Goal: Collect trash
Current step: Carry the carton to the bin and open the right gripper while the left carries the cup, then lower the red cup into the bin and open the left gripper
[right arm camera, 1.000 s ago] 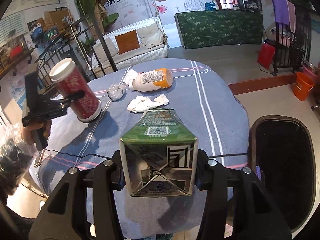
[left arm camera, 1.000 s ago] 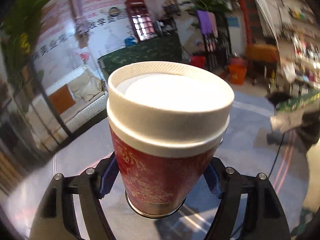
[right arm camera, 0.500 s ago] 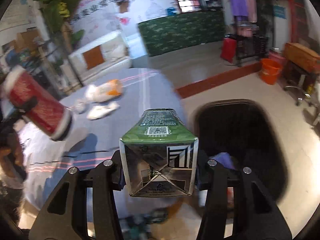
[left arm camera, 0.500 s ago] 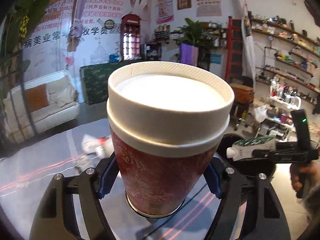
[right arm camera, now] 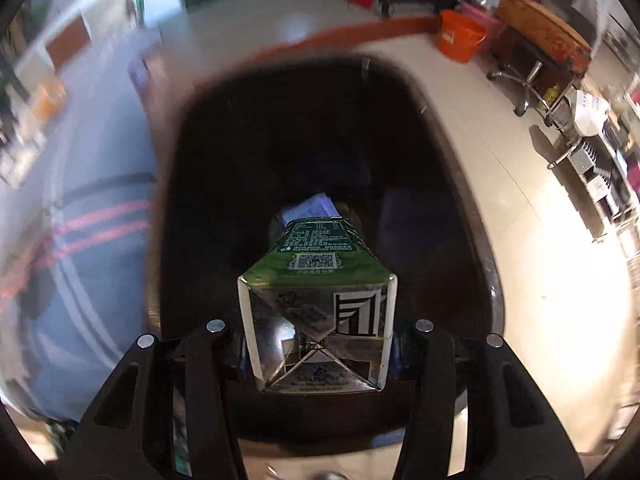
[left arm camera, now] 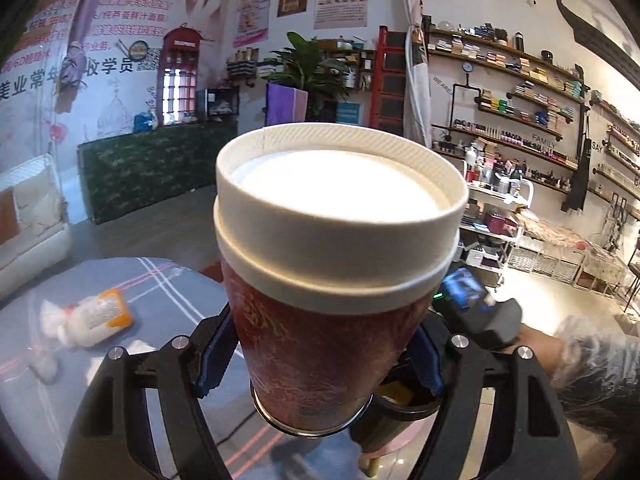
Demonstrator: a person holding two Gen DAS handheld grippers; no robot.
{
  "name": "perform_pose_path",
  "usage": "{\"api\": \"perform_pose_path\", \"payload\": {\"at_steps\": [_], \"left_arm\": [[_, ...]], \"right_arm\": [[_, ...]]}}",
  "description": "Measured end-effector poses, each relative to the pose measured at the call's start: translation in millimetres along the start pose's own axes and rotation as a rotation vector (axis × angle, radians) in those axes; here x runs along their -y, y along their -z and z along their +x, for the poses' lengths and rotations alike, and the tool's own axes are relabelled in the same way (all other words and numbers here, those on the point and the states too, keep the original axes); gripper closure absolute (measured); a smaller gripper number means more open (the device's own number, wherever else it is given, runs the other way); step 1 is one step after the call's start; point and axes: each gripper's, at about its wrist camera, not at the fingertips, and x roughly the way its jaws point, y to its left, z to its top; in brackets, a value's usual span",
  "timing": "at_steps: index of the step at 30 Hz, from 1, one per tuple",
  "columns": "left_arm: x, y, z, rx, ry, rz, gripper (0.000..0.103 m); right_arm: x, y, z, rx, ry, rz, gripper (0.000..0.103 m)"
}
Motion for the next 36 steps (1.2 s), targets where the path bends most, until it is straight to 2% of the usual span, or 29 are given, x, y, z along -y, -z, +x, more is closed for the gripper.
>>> {"api": "perform_pose_path", "payload": {"at_steps": [4,9,11,12,13,18,23,30,34,36], "left_arm": [[9.0,0.0,14.0,-0.019,0.027,0.015,0.030],[11.4,5.9,15.9,-0.034,0.050,0.022,0.030],[8.6,7.6,15.3,-0.039,0.060,0.017,0.030],[8.3,8.9,15.6,-0.042,0.063,0.015,0.030],[8.3,8.9,16.8,-0.047,0.064,0.016,0.030],[8.7,12.5,24.6,-0.064,0.066,0.008,0.030],[14.7,14.0,42.3,-0.088,0.079,0.006,0.030],[34.8,18.3,95.3,-0.196,0.108,0.010,0.030],[44.2,23.9,130.4,-0.260,0.105,-0.009,0.030],[50.6,25.0,140.6,-0.246,0.098,0.009,0.030]], "right_arm": [[-4.7,-12.8,35.7,-0.140,0.041,-0.060,0.054],[-6.9,-20.9,64.8,-0.257,0.043,-0.078,0.053],[-9.5,-26.2,69.5,-0.280,0.057,-0.072,0.038],[-7.7,-27.9,67.7,-0.266,0.070,-0.070,0.026],[-9.4,-29.7,64.6,-0.247,0.067,-0.070,0.023],[-9.0,-24.4,42.4,-0.173,0.038,-0.035,0.023],[5.8,-6.0,-1.9,-0.023,0.023,0.045,0.023],[35.6,27.8,-50.8,0.121,0.064,0.151,0.023],[61.6,52.8,-77.6,0.209,0.075,0.254,0.023],[68.4,63.4,-86.8,0.237,0.066,0.288,0.023]]}}
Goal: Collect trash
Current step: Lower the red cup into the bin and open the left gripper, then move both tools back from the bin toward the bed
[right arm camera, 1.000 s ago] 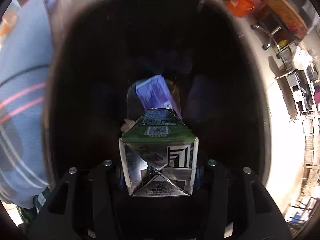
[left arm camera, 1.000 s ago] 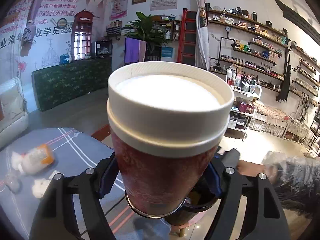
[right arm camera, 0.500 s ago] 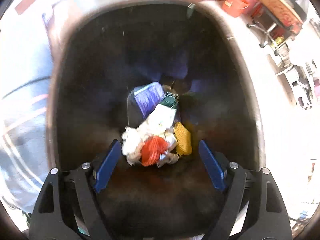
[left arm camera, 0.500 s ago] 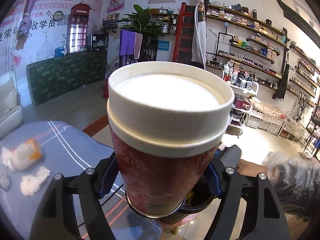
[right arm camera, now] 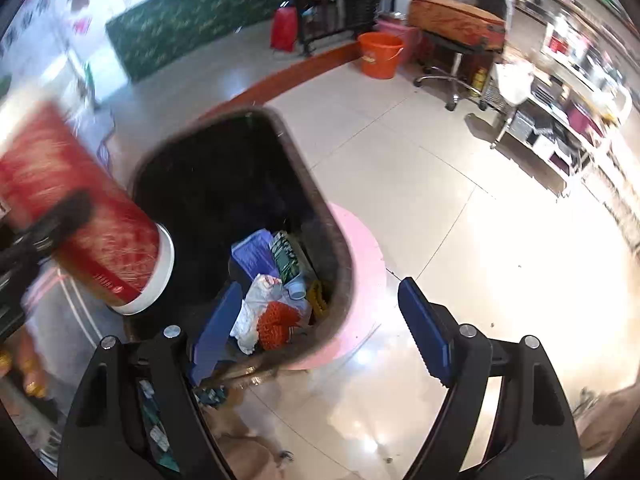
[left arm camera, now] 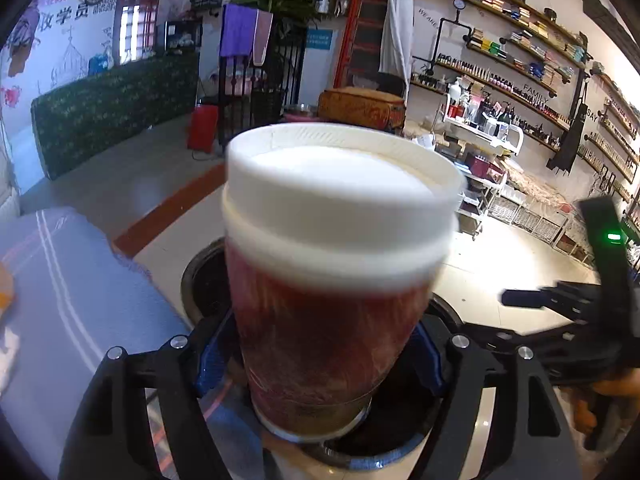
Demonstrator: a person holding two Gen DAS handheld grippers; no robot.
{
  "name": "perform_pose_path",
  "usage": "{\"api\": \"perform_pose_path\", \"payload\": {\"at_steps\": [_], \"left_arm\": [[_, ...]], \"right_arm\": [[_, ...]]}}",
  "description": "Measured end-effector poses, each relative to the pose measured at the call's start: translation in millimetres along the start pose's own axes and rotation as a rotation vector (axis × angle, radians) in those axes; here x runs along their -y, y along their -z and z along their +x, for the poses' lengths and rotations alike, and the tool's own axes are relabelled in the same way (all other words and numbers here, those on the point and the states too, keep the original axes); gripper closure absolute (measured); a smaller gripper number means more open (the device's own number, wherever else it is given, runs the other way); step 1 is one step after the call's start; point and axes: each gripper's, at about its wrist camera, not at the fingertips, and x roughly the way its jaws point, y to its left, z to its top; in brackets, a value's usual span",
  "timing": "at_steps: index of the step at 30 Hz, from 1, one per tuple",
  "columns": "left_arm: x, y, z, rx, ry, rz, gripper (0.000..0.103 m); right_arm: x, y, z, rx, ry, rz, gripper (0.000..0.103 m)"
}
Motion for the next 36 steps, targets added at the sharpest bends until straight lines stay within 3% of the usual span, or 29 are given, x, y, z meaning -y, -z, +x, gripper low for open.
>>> {"api": "perform_pose_path", "payload": {"at_steps": [3,9,14,18,27,31,36], "left_arm": [[10.7,-5.2,15.6,-0.014,-0.027,0.047,0.030],[21.0,-10.2,31.0,-0.025,0.005,0.030,0.030],[27.8,0.5,49.5,-0.087,0.008,0.030,0.030],[27.2,10.6,70.7,-0.170,-0.002,0.016,0.030],[20.3,30.5,110.6,-0.459,0.019,-0.015,0.026],[21.8,28.9,98.9,-0.431,0.029,0.009,0.010],[22.2,26.9,79.8,-0.402,0.054,0.011,0.009]], "right_arm": [[8.0,12.3,-14.1,0.045,0.014,0.021,0.023],[21.5,27.4,-8.8,0.072,0.029,0.069,0.023],[38.6,34.7,-11.7,0.076,0.035,0.115,0.023],[44.3,36.5,-9.7,0.074,0.035,0.133,0.023],[48.1,38.9,-10.0,0.077,0.023,0.165,0.023],[51.8,38.7,-17.9,0.107,0.033,0.183,0.023],[57.8,36.7,-28.3,0.147,0.042,0.223,0.021]]}}
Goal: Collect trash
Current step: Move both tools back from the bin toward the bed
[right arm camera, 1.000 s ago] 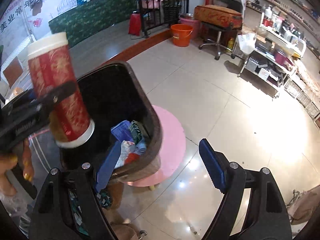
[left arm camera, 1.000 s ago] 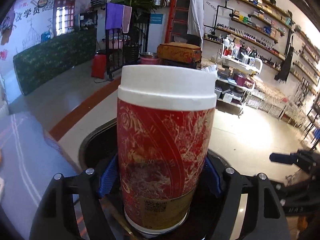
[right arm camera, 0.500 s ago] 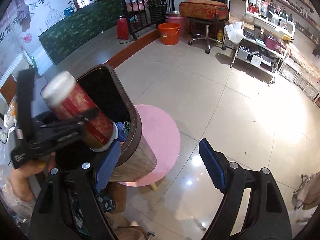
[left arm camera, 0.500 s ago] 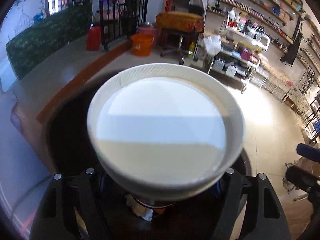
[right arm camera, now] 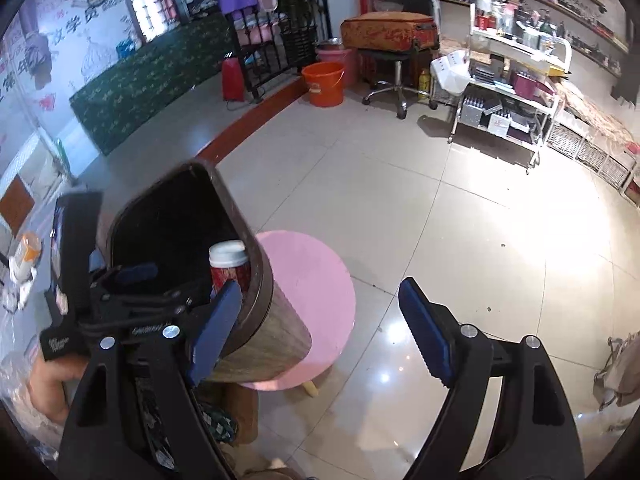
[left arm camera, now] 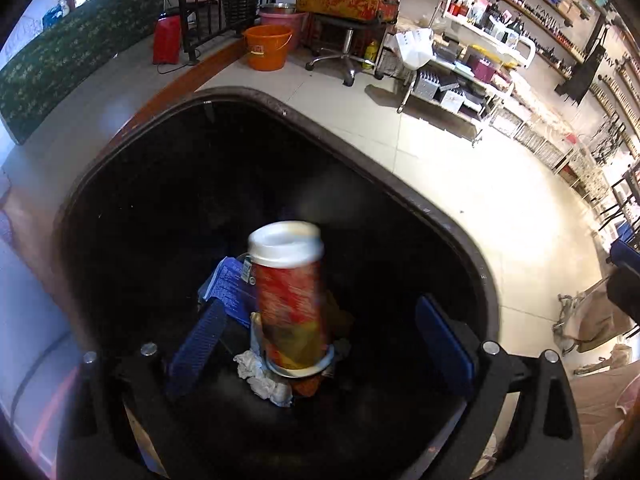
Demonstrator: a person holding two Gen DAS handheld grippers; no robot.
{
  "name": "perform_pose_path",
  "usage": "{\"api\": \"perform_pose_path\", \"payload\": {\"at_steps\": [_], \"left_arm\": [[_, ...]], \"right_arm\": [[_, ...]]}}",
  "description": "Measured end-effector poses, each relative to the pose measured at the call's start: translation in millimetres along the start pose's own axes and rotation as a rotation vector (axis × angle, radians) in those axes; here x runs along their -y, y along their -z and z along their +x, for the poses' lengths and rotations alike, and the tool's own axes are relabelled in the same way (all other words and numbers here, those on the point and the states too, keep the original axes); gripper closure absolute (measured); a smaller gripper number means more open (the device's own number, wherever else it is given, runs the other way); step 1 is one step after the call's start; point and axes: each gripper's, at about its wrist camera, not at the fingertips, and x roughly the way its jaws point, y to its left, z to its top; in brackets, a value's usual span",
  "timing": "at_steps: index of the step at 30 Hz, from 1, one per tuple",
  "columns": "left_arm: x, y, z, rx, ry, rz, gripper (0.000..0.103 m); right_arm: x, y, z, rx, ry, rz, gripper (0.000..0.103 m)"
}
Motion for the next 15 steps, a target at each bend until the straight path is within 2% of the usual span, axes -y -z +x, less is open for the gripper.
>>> {"api": "perform_pose_path", "payload": {"at_steps": [7,15], "left_arm": [[-0.1,3.6,-46.1,0.115,0.025,-0.049,0.008],[-9.5,29.1,-110.8,0.253,-0.038,-0.097,0.005]], "right_arm": [[-0.7,-2.2,-1.0,0.012,-0.007,0.040,0.018],[-35.2,0.2,3.0,0.000,-0.079,-0.004,0.015]]}}
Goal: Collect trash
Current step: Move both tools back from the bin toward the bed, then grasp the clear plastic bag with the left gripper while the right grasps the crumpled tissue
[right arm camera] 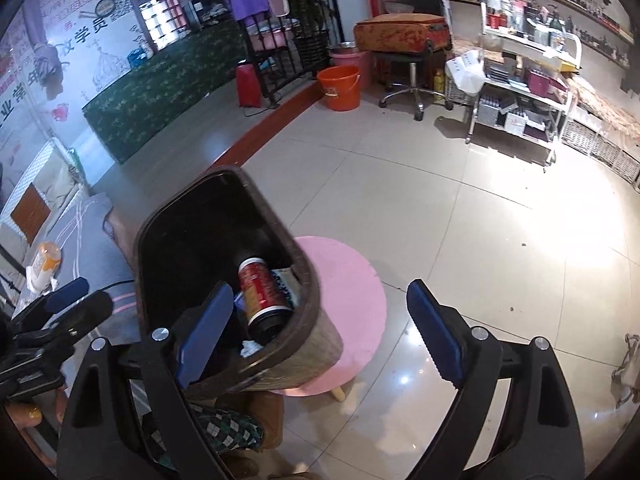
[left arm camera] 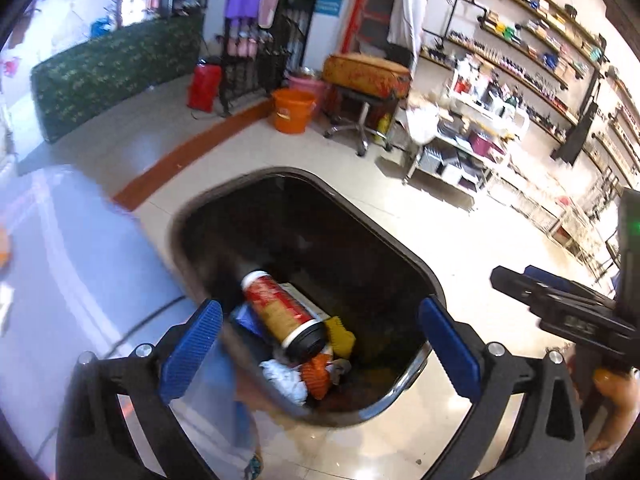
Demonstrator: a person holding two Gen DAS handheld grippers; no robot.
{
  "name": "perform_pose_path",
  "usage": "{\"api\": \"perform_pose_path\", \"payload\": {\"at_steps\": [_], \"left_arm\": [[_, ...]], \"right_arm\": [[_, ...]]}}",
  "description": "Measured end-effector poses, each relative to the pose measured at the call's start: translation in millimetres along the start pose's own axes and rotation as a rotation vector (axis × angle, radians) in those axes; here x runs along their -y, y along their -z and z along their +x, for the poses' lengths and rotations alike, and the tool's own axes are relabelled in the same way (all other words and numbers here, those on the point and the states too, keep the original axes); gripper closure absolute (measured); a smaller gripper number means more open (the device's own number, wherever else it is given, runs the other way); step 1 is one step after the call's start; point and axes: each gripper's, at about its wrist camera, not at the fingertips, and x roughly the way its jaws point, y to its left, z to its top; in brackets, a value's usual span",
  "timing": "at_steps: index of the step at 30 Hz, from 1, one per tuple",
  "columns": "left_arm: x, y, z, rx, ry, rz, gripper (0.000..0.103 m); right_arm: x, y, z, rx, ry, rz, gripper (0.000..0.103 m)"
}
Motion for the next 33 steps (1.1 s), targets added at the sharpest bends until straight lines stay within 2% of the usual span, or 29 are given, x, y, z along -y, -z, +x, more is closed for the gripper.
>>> {"api": "perform_pose_path", "payload": {"at_steps": [5,8,12,14,20,25,28,33], "left_arm": [[-24.5,17.3,-39.1,0.052,-0.102,-0.025,0.005],[-44.8,33.9,-63.4,0.082,-0.190,-0.039,0.005],[-79.2,54.8,-97.6,0.115,-0.293,-0.095,0.005],[-102.8,66.8,-116.4,0.138,-0.369,-0.131,0.005],[-180.8,92.1,-142.2,0.082,-0.583,-0.210,0.005],[-251.2,104.2,-161.2,0.072,-0.654,-0.313,0.005],[-283.4,108.4,-164.9,0.067,-0.675,-0.341,0.005],[-326.9,94.2,-156.9,0.054,-0.670,-0.350,0.005]], "right_arm": [[-35.2,5.6,7.2,-0.021,-0.054,-0.068,0.014],[-60.6,10.1,15.4,-0.050,-0.104,-0.109,0.014],[-112.3,18.9,21.1,-0.070,-0.176,-0.211,0.014],[-137.5,23.1,22.3,-0.079,-0.217,-0.254,0.014],[-227.9,46.8,19.3,-0.113,-0.354,-0.442,0.014],[-293.0,65.2,15.7,-0.130,-0.435,-0.579,0.014],[-328.1,72.6,16.6,-0.140,-0.459,-0.658,0.014],[-359.8,74.9,14.1,-0.141,-0.471,-0.717,0.014]]}}
